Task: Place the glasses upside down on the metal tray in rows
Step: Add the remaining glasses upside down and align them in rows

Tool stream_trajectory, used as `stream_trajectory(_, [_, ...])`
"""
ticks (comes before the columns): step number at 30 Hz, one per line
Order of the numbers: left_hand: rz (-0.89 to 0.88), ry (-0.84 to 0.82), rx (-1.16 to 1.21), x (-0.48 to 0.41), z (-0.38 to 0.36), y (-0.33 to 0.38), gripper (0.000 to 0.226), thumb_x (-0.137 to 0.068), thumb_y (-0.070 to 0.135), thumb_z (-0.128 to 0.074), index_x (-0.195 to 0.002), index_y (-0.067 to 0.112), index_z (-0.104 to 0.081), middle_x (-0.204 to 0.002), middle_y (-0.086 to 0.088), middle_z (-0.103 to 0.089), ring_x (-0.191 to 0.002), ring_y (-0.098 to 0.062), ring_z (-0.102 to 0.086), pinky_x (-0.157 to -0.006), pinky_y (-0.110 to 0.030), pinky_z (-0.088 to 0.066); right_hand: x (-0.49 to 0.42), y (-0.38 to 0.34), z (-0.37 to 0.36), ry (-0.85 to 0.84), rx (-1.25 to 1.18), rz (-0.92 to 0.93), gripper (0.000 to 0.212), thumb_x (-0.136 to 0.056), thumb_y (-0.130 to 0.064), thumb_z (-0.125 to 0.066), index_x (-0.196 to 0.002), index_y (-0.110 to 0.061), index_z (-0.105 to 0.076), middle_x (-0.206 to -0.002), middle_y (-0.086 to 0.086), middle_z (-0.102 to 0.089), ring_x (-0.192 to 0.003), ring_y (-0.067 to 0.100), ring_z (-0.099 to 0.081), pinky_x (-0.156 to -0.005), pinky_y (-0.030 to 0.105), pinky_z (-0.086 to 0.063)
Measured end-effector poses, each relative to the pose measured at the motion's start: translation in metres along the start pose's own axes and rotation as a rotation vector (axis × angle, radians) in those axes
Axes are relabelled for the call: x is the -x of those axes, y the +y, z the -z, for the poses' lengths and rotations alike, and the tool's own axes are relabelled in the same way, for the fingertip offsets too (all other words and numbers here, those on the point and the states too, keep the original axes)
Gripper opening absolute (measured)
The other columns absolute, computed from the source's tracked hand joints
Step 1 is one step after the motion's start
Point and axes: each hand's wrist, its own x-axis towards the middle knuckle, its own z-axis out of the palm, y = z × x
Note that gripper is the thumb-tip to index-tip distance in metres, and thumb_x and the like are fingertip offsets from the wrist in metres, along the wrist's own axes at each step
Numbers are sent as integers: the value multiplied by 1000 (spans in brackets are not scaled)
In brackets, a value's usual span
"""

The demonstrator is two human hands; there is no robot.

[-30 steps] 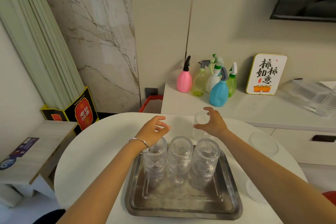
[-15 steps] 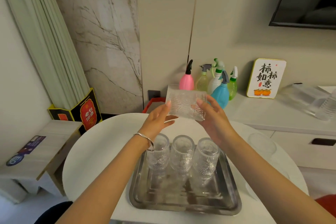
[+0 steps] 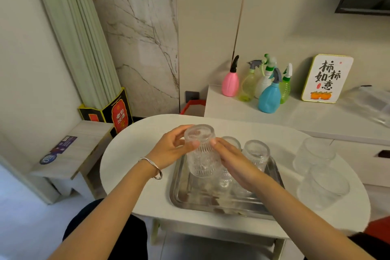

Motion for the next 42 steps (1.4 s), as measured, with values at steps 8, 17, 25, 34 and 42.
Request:
stream_trajectory(8, [47, -85, -6, 22, -6, -28, 50, -63, 44, -73, -109, 44, -55, -115, 14, -61, -105, 0, -58, -77, -13, -49, 16, 29, -10, 0, 11, -11, 42, -78, -53, -59, -112, -29, -64, -105, -20, -68, -95, -16, -59, -70, 0, -44])
stream_trajectory(17, [132, -105, -48, 29, -10, -57, 57, -56, 47, -79, -108, 51, -56, -114, 22, -61, -103, 6, -56, -75, -10, -49, 13, 62, -11, -52, -75, -52, 39, -81, -37, -65, -120, -33, -61, -125, -12, -65, -121, 6, -55, -104, 34, -40])
stream_trajectory(25, [157, -128, -36, 26, -8, -66, 61, -55, 48, -79, -111, 50, -54, -117, 20, -59, -106, 4, -55, -78, -12, -49, 8, 72, -10, -16, -136, -59, 42, -79, -29, -67, -120, -22, -61, -122, -4, -67, -117, 10, -59, -93, 26, -47])
stream_trajectory(34, [174, -168, -30, 21, 1, -62, 58, -59, 36, -80, -110, 41, -52, -117, 15, -57, -108, -1, -55, -77, -11, -49, 10, 66, -8, -11, -66, -58, 52, -76, -32, -70, -123, -15, -57, -127, 6, -62, -119, 18, -57, -101, 32, -45])
stream_trajectory(42, [-56, 108, -87, -14, -16, 1, 42, -62, 60, -64, -98, 40, -57, -101, 19, -62, -87, 13, -58, -64, -2, -44, 35, 13, 54, 174, 131, 74, 27, -90, -23, -60, -117, -20, -64, -118, -1, -68, -109, 11, -63, -93, 28, -53])
